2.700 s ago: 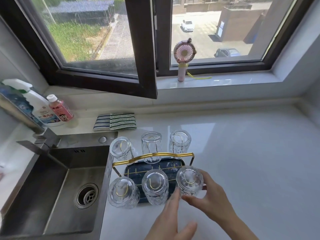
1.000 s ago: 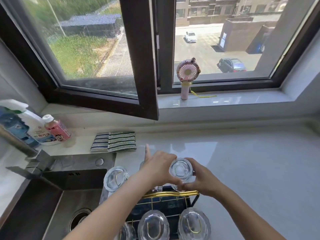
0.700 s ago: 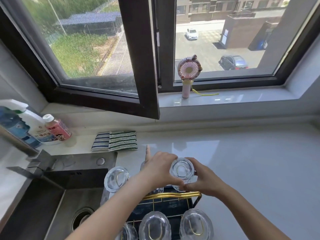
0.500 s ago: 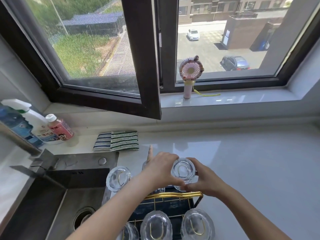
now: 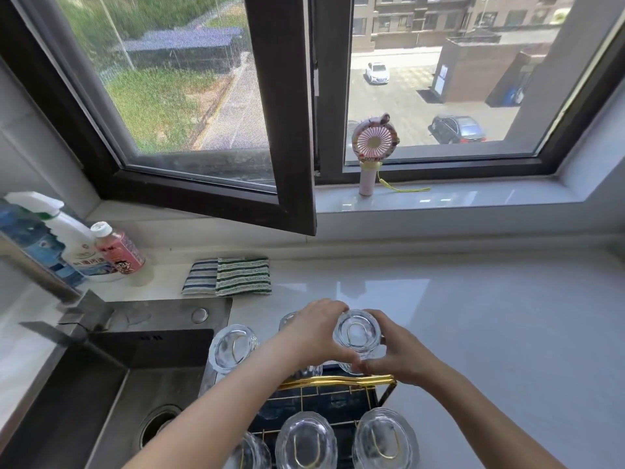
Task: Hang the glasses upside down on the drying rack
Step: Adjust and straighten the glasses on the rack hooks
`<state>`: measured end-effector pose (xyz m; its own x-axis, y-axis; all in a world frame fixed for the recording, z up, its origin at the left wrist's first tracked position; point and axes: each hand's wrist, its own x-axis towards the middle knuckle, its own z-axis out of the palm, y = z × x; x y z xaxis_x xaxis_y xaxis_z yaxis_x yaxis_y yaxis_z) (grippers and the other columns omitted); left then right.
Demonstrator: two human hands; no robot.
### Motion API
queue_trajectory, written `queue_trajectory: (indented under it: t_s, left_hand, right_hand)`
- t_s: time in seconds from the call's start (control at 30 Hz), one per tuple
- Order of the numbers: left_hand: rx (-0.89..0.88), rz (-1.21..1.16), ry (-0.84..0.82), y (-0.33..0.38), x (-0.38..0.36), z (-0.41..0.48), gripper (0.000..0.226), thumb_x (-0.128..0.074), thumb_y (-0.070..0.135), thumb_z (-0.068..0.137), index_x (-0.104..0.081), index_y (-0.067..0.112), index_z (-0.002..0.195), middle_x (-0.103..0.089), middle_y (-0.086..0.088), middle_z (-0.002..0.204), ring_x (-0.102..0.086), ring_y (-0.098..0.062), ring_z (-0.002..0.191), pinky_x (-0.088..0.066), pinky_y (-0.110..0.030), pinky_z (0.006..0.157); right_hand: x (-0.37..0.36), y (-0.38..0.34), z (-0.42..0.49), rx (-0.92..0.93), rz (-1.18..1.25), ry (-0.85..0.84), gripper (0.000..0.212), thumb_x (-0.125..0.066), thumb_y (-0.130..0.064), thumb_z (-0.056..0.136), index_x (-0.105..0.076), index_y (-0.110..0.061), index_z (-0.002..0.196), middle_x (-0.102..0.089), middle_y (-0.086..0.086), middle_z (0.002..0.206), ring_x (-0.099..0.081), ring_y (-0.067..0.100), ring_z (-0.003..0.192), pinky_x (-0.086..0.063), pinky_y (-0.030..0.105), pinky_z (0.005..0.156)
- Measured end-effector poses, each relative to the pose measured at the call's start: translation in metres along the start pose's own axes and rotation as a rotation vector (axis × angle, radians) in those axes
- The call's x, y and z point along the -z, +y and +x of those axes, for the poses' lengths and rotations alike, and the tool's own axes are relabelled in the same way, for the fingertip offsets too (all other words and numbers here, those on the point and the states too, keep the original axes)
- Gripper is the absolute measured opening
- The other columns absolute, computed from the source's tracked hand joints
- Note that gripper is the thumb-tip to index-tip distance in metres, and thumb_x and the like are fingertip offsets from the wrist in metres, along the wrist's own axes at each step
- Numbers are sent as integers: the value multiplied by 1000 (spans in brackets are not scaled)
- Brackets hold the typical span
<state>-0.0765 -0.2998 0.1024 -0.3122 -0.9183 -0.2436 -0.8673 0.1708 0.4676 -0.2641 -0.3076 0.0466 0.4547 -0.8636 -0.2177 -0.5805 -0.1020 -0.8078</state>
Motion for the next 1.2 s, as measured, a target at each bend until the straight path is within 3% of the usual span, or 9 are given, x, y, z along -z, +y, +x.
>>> queue_trajectory:
  t_s: [0.1, 0.2, 0.27, 0.37, 0.5, 0.57, 0.73, 0.97, 1.2]
  left_hand:
    - [1, -43, -17, -3, 7, -2, 92, -79, 52, 62, -36, 19, 137, -50, -1, 136, -48, -18, 119, -41, -36, 101]
    - [57, -168, 76, -20, 28, -12, 83, -72, 56, 67, -40, 19, 135, -55, 1, 129, -51, -10, 105, -44, -27, 91]
    - [108, -198, 164, -40, 45, -22, 74, -58, 62, 74, -44, 17, 132, -59, -1, 124, -51, -9, 100, -47, -29, 89]
    - [150, -207, 190, -65, 62, -35, 98, -35, 85, 60, -50, 15, 127, -62, -4, 122, -56, -15, 105, -49, -37, 94]
    - [209, -94, -38, -75, 56, -43, 106, -58, 84, 45, -46, 23, 132, -59, 6, 127, -53, -12, 115, -44, -35, 102]
    - [230, -57, -74, -76, 46, -43, 102, -65, 78, 44, -47, 26, 130, -59, 8, 127, -53, -13, 116, -43, -38, 104]
    - [201, -55, -23, -75, 37, -42, 73, -68, 68, 53, -60, 31, 116, -65, 9, 117, -54, -15, 110, -45, -43, 99]
    - [103, 64, 44, -73, 35, -52, 54, -65, 63, 66, -62, 29, 109, -67, 10, 110, -53, -15, 106, -45, -41, 95]
    - [94, 39, 49, -73, 36, -58, 49, -69, 53, 71, -61, 27, 112, -65, 8, 111, -51, -15, 106, -44, -37, 94]
  right_hand:
    - [3, -4, -3, -14, 13, -32, 93, -81, -61, 50, -31, -48, 127, -53, -18, 122, -53, 3, 109, -46, 31, 95]
    - [13, -14, -7, 3, 8, -30, 114, -76, -70, 48, -20, -38, 142, -43, -11, 136, -42, 10, 123, -36, 35, 105]
    - [23, -28, -6, 46, 15, 41, 112, -67, -77, 51, -23, -30, 143, -43, -6, 140, -40, 10, 127, -34, 38, 107]
    - [28, -58, 4, 122, -159, 52, 105, -53, -86, 53, -36, -26, 138, -45, -5, 141, -41, 11, 126, -35, 34, 104]
    - [5, -89, 29, 202, -625, -117, 98, -47, -87, 56, -47, -22, 131, -57, 0, 131, -48, 20, 121, -31, 40, 105]
    - [-6, -94, 41, 176, -727, -178, 97, -51, -85, 56, -49, -18, 127, -63, 2, 121, -53, 23, 113, -29, 41, 103]
    - [-15, -94, 55, 126, -675, -202, 83, -67, -75, 55, -54, -21, 116, -67, -1, 109, -58, 21, 96, -36, 32, 79]
    - [-27, -81, 42, 232, -795, -30, 83, -72, -69, 52, -44, -27, 117, -65, -4, 105, -54, 19, 95, -33, 35, 92]
    - [-32, -85, 35, 223, -781, 6, 81, -70, -71, 52, -44, -26, 115, -63, -4, 106, -52, 19, 96, -33, 34, 91]
